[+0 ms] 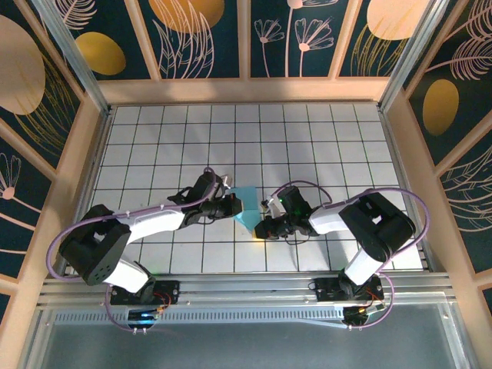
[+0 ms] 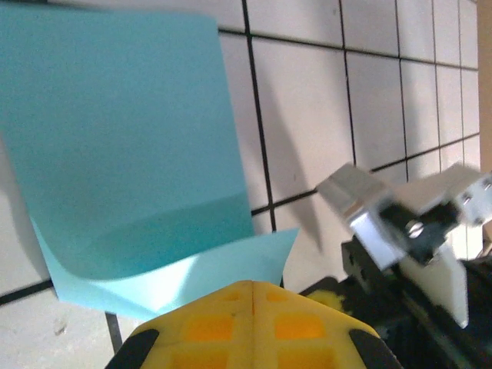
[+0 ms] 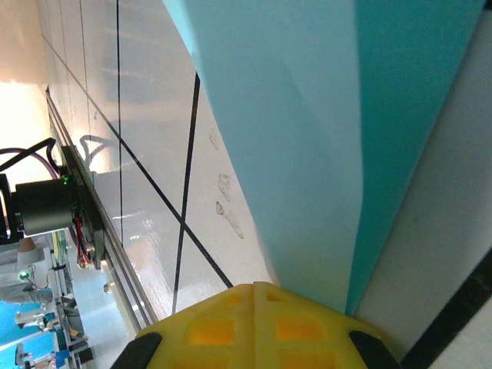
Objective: Fold a paper plane with a square sheet of paper (fold left side to right side)
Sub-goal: Third fold the triangle at the center of the table.
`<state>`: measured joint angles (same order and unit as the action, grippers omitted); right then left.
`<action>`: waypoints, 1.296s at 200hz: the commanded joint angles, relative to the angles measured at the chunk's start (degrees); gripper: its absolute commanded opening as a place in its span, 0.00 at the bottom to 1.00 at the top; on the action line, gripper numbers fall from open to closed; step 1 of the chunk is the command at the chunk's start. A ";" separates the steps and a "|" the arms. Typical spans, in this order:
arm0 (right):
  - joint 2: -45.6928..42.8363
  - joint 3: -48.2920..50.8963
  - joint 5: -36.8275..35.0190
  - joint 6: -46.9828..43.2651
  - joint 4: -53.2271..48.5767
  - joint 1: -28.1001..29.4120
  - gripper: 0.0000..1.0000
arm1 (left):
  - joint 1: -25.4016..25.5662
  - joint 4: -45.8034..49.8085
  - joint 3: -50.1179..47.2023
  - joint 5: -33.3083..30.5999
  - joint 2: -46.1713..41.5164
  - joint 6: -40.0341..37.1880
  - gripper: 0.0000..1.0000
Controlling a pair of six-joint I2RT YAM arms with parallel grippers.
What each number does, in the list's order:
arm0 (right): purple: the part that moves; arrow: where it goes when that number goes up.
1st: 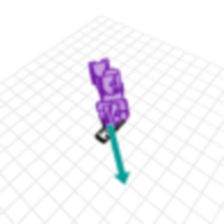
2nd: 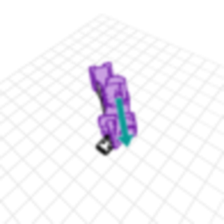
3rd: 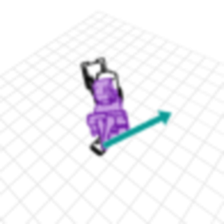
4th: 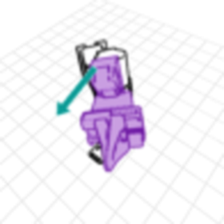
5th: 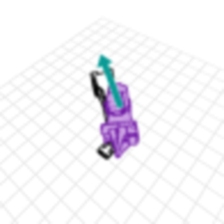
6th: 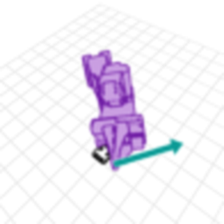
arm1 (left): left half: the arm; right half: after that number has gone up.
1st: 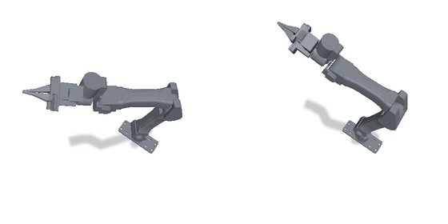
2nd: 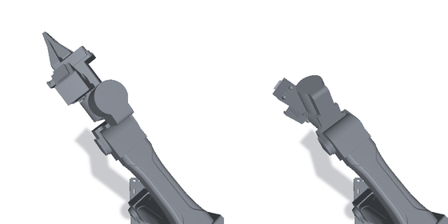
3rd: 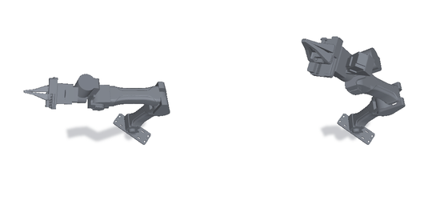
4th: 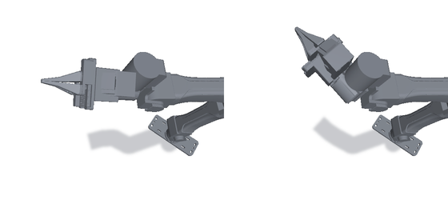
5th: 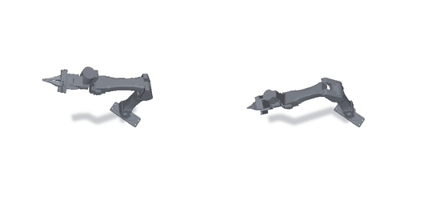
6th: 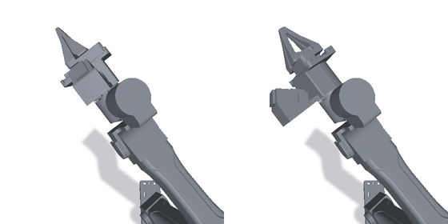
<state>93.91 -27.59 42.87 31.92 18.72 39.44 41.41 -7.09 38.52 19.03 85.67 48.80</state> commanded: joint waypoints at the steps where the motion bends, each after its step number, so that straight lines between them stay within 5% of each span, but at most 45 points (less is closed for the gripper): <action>1: 2.18 1.74 -3.15 -0.72 -2.99 -0.59 0.00 | 1.61 -3.97 -0.60 2.85 1.22 1.35 0.01; 163: 3.19 -0.19 -5.52 -1.62 -7.03 -0.61 0.00 | 4.90 -8.85 1.88 4.17 10.89 3.19 0.00; 259: 3.93 -0.81 -6.23 -2.04 -8.78 -0.55 0.00 | 4.91 -7.82 -0.63 -0.17 11.01 4.67 0.00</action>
<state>94.67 -29.21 43.22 31.86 15.73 39.31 46.11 -14.39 39.16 20.56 96.51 52.29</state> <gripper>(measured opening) 0.052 0.054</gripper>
